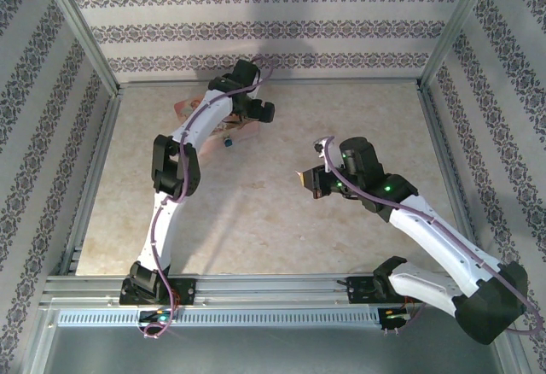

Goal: Unlock the padlock with the key

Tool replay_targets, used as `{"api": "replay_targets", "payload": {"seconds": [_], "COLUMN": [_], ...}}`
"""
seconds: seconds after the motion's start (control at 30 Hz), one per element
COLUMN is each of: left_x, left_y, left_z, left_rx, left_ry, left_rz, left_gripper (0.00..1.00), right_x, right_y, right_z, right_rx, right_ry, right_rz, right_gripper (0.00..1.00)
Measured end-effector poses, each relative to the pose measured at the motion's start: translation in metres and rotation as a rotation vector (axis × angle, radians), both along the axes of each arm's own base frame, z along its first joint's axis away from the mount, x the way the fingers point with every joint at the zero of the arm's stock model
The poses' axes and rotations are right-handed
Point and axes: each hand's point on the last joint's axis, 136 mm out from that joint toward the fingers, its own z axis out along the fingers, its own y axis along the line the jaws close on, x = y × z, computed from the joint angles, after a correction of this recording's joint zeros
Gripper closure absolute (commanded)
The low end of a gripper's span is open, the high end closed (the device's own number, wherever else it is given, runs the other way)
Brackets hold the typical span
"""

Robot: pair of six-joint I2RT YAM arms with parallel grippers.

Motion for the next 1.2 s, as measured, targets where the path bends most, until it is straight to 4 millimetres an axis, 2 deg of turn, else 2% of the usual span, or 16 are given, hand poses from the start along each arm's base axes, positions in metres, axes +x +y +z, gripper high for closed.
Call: {"api": "replay_targets", "payload": {"seconds": [0.17,0.43,0.7,0.93,1.2], "left_x": [-0.027,-0.091,-0.140,-0.172,-0.193], "left_y": [-0.007,-0.030,-0.052,-0.085,-0.124], "left_z": [0.000,-0.002,-0.002,-0.001,0.002], "left_rx": [-0.001,-0.009,-0.029,-0.087,-0.149], "left_ry": [0.016,0.025,0.019,0.001,-0.006], "left_rz": [-0.028,-0.097,-0.131,-0.158,-0.199], "left_gripper": [0.01,0.01,0.01,0.01,0.01], "right_x": [0.005,0.008,0.012,0.012,0.012], "right_y": [-0.011,-0.032,-0.044,-0.055,-0.074], "right_z": [-0.004,-0.003,0.002,0.004,0.011], "right_rx": [-0.004,0.012,0.037,0.048,0.078], "right_ry": [0.009,0.009,0.010,0.017,0.010], "right_rz": [-0.039,-0.096,-0.131,-0.160,-0.211], "right_gripper": [1.00,1.00,1.00,1.00,1.00]}}
